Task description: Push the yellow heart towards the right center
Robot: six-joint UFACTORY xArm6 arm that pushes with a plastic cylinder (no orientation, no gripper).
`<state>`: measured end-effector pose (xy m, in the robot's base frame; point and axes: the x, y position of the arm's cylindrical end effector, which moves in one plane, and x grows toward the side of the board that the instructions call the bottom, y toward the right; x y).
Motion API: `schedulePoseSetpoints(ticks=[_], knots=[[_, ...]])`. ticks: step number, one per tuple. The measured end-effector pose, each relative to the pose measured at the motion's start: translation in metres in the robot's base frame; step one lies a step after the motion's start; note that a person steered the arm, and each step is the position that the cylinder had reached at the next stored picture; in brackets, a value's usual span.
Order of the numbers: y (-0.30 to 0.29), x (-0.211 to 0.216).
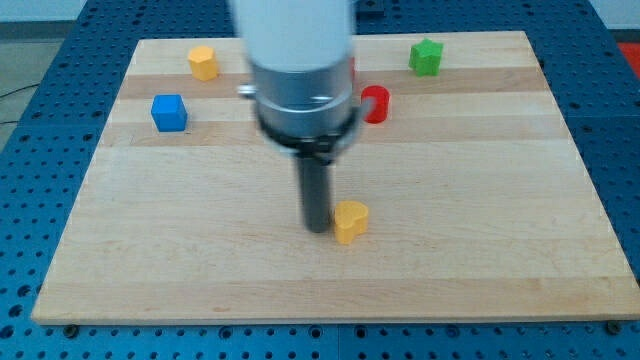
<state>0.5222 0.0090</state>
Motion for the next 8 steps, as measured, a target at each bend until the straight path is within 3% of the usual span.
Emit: schedulePoseSetpoints(ticks=[1,2,3,4,5,6,7,8], knots=[[0.091,0.003],[0.062,0.03],[0.088,0.051],[0.167,0.039],[0.17,-0.011],[0.213,0.036],[0.193,0.074],[0.147,0.056]])
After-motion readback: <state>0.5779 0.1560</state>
